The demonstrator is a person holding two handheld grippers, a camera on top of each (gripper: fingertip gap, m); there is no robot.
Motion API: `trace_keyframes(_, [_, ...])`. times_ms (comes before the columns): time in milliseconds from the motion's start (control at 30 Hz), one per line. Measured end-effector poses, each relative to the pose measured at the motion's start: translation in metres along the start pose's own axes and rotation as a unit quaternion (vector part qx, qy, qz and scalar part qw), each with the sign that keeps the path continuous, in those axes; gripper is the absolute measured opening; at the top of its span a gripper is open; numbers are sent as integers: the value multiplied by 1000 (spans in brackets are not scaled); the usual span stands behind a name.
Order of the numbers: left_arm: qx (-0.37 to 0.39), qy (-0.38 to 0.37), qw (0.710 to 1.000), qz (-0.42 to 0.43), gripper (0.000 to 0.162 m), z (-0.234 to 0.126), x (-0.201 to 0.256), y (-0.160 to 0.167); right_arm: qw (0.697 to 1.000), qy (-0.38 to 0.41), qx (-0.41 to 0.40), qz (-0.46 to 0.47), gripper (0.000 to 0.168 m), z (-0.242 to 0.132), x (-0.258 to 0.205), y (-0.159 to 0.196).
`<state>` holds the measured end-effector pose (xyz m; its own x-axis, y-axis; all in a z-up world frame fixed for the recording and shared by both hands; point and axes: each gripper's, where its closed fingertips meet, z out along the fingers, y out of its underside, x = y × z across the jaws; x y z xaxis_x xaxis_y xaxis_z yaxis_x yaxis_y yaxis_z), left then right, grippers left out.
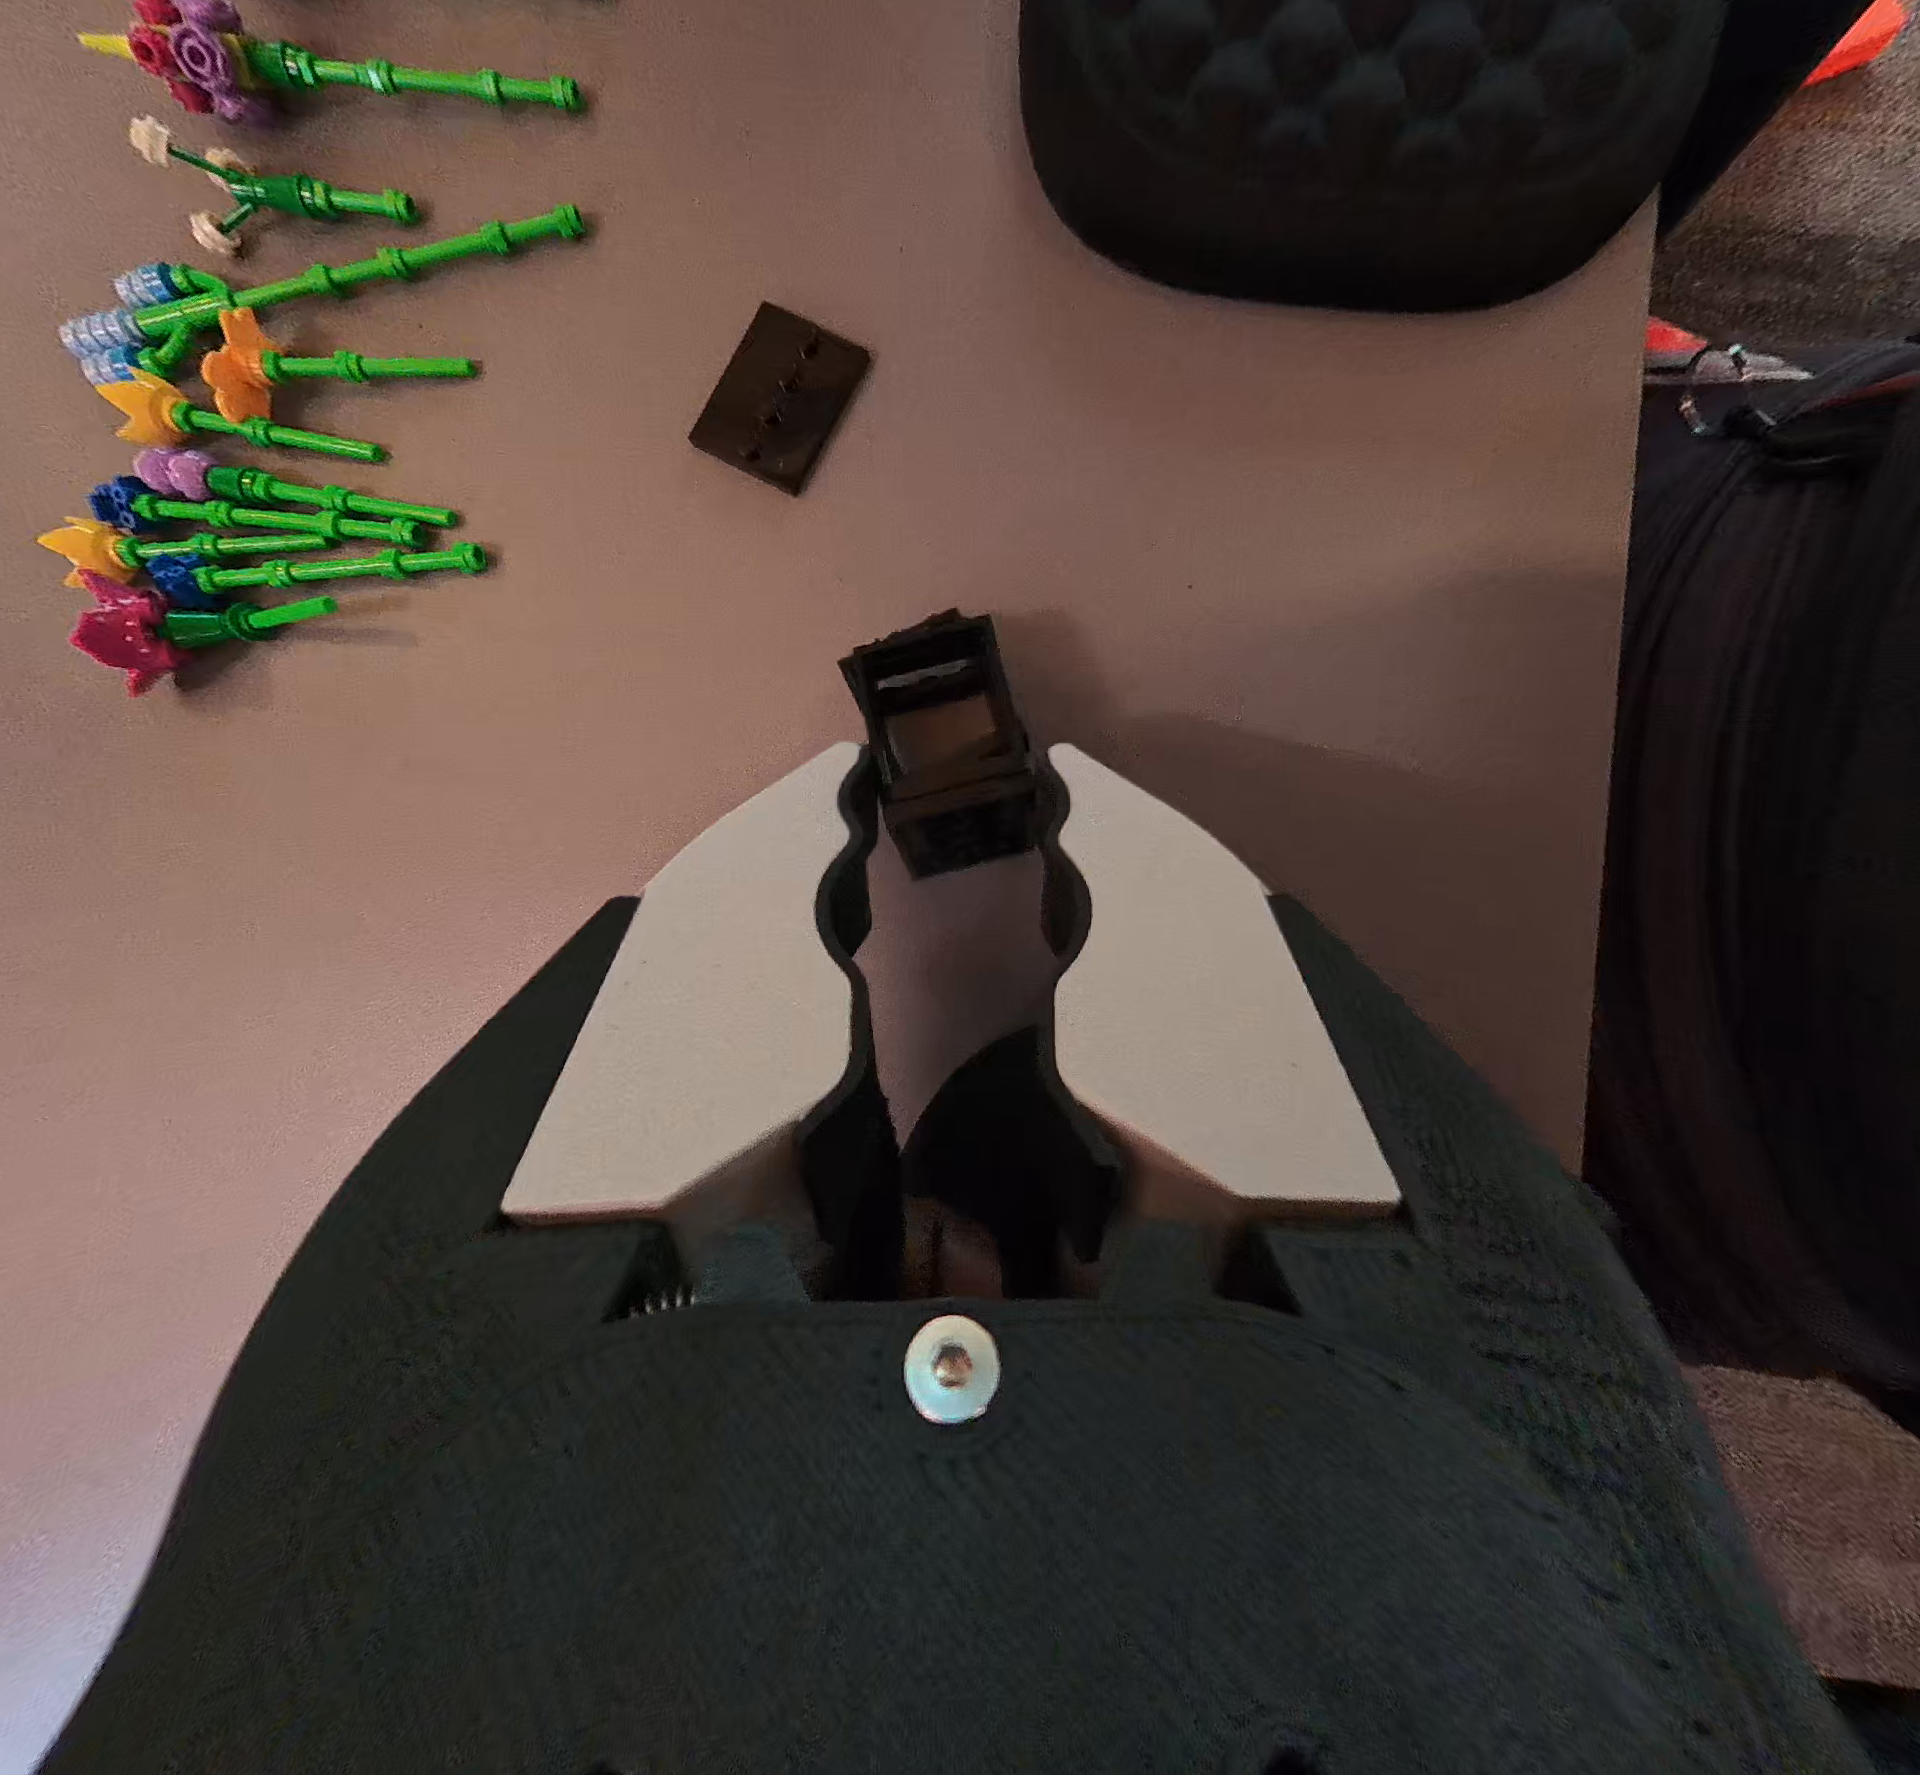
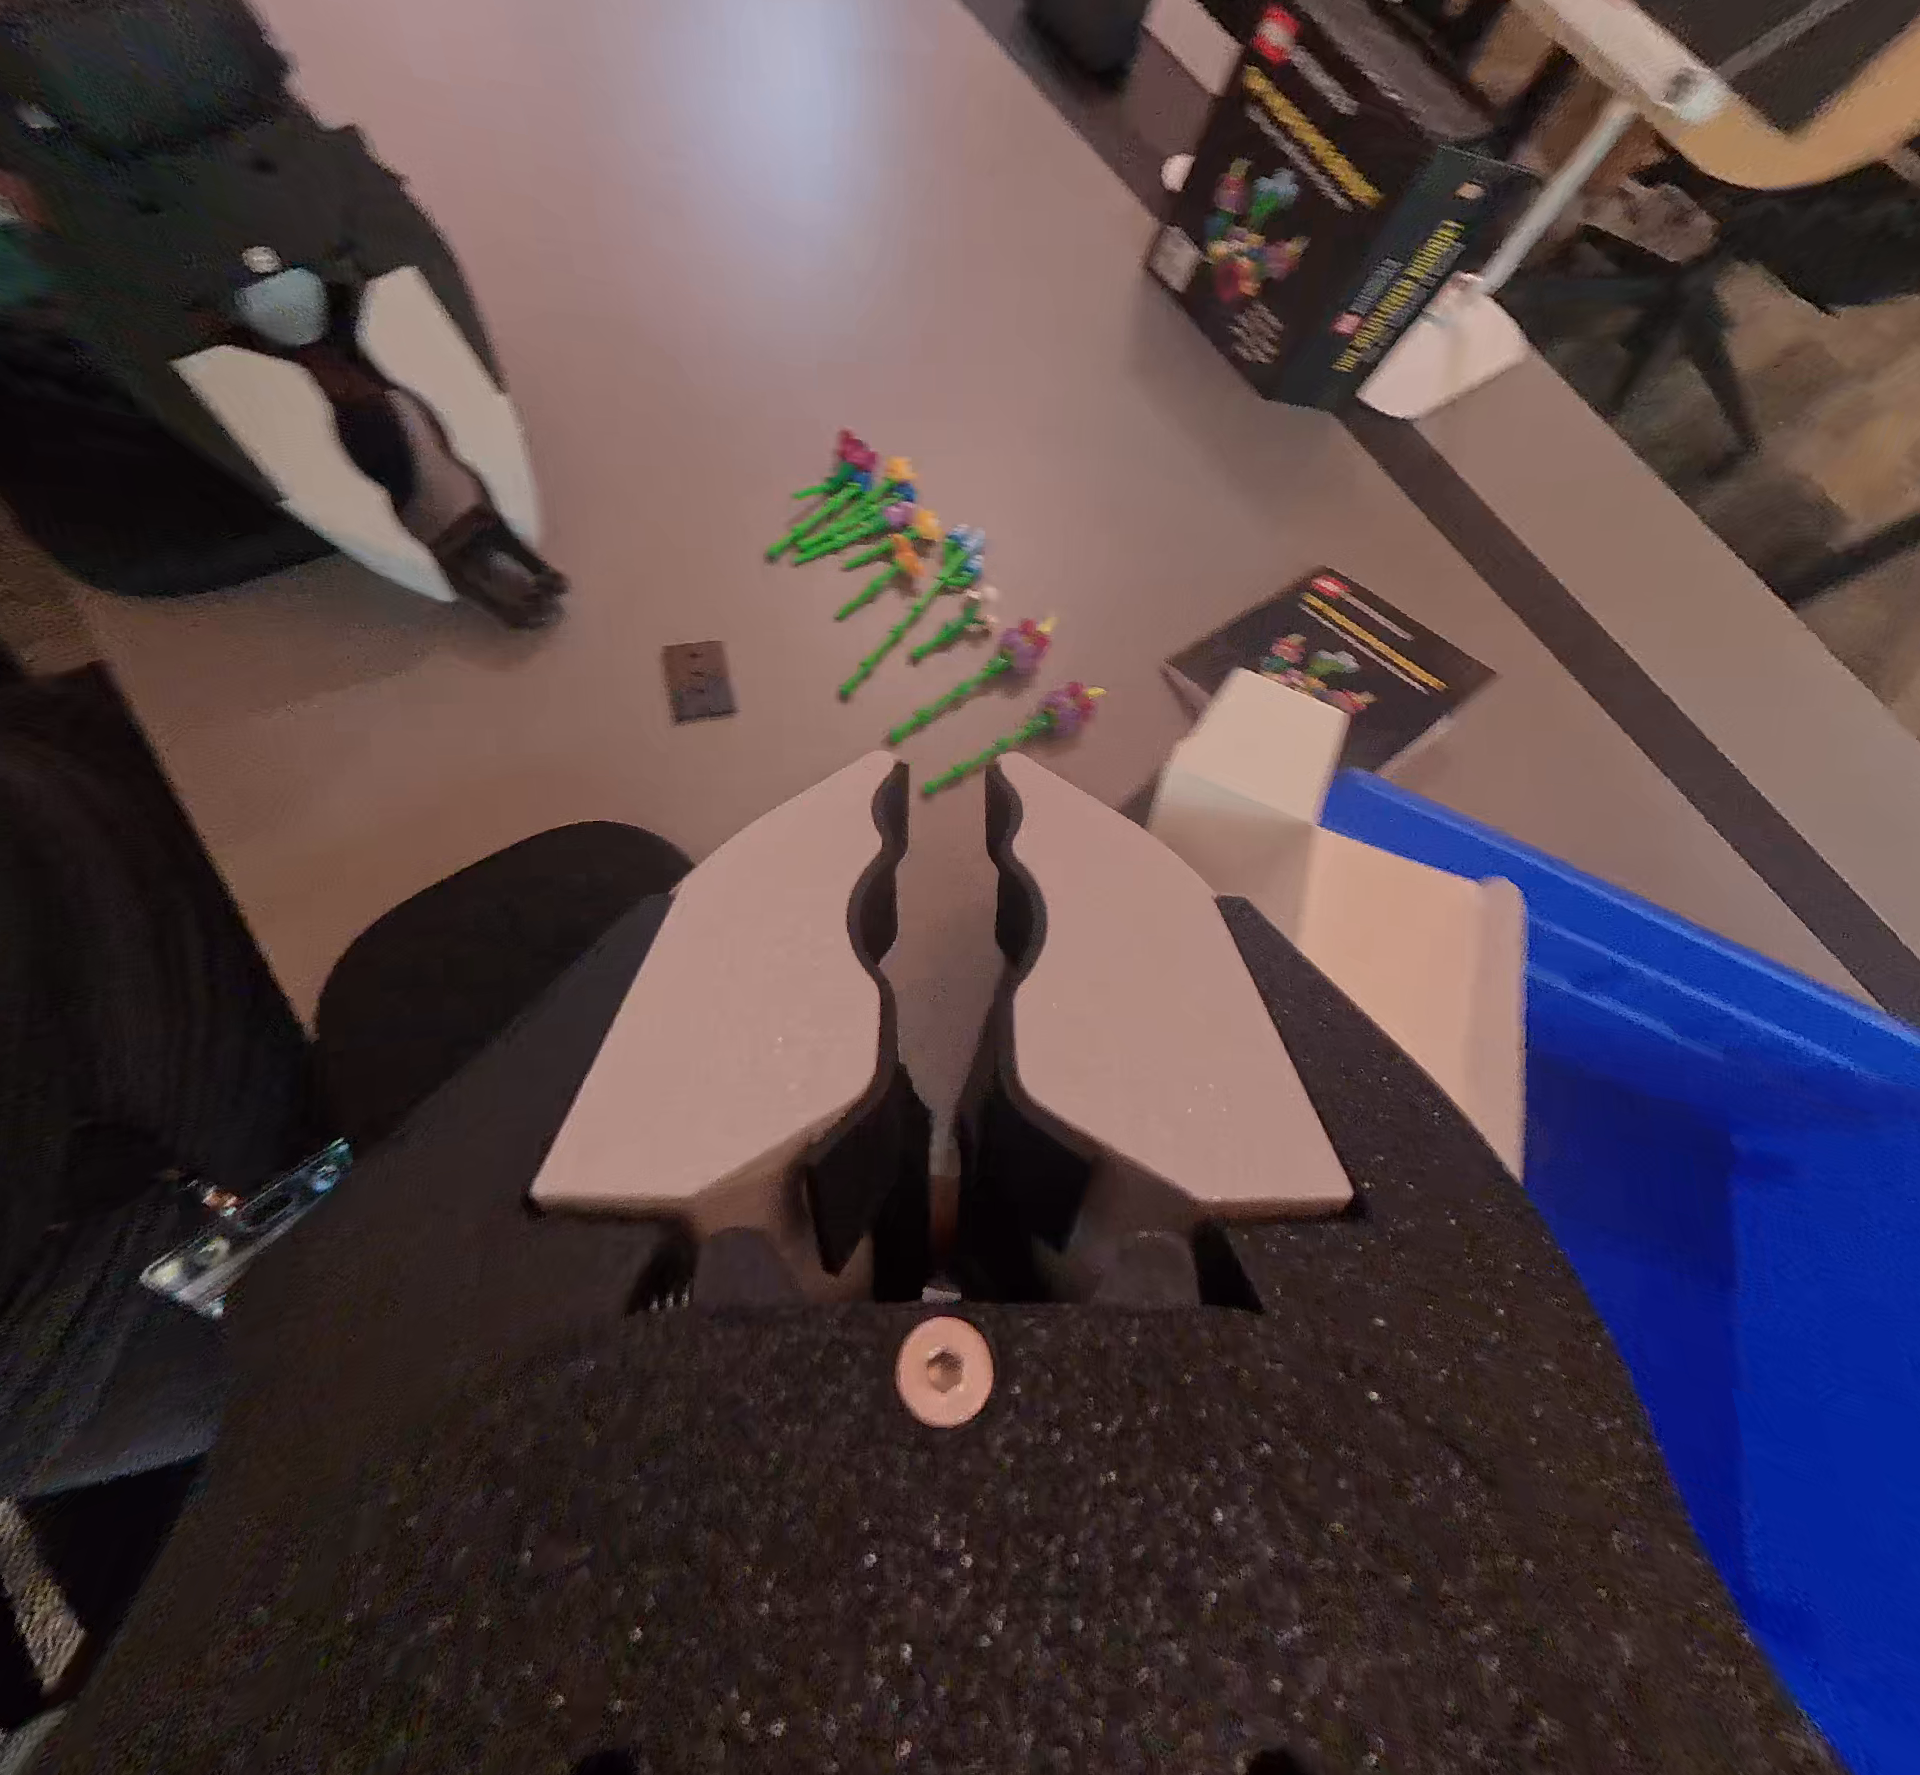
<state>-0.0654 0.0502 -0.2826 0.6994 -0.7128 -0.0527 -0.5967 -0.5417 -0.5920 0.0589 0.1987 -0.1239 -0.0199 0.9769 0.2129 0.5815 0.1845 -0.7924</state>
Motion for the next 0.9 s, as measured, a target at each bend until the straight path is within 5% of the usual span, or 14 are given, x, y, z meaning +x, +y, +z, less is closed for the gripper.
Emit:
trace_keyframes(200, [153, 40, 987, -27, 28, -24, 0, -33, 989, -126, 5, -74, 22, 31, -51, -9])
trace_keyframes(333, [278, 56, 958, -35, 28, -47, -5, -57, 950, -277, 68, -126, 43, 60, -103, -20])
trace_keyframes(533, [350, 70, 934, 7, 28, -65, 6, -74, 888, -430, 159, -36, 60, 95, -141, -37])
trace_keyframes(833, [353, 82, 931, 50, 28, -64, 20, -78, 853, -494, 169, 20, 44, 89, -146, -40])
trace_keyframes(900, [354, 84, 930, 53, 28, -64, 22, -78, 852, -491, 182, 10, 29, 88, -146, -42])
